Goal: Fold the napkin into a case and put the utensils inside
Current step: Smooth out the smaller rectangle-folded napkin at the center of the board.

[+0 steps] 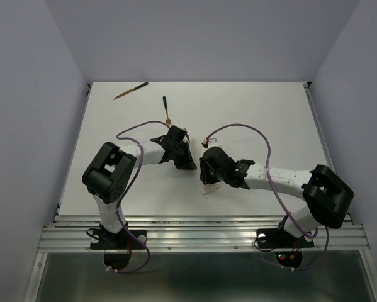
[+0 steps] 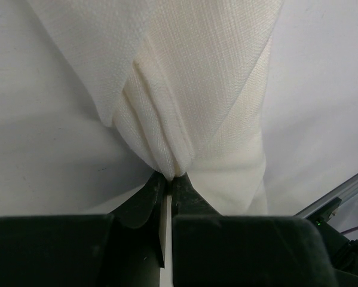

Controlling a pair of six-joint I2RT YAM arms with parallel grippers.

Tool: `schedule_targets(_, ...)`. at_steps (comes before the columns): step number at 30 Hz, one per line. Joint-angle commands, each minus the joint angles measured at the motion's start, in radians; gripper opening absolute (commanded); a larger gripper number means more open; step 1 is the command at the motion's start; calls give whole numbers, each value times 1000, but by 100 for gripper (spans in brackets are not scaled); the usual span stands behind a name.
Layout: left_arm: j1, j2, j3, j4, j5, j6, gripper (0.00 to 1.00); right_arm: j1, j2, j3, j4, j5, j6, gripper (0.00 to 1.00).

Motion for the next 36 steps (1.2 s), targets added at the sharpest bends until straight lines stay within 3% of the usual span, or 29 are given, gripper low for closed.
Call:
schedule_targets(1, -5, 20, -1, -43, -60, 21, 0, 2, -49, 39, -22, 26, -16, 36)
schedule_targets(3, -5, 14, 0, -42, -58, 20, 0, 2, -53, 31, -25, 29, -4, 33)
schedule_targets(7, -5, 12, -3, -37, -57, 18, 0, 2, -57, 8, -25, 30, 13, 15)
schedule_targets(11, -5, 12, -11, -35, -57, 14, 0, 2, -57, -13, -23, 18, 31, 10)
schedule_targets(22, -5, -2, -18, -28, -52, -5, 0, 22, 60, -42, 32, -34, 56, 7)
schedule_targets(31, -5, 6, -8, -23, -43, -10, 0, 22, -101, -46, -31, 147, 16, 9)
schedule_targets(36, -5, 6, -11, -23, -43, -10, 0, 22, -98, -73, -54, 173, 28, 9)
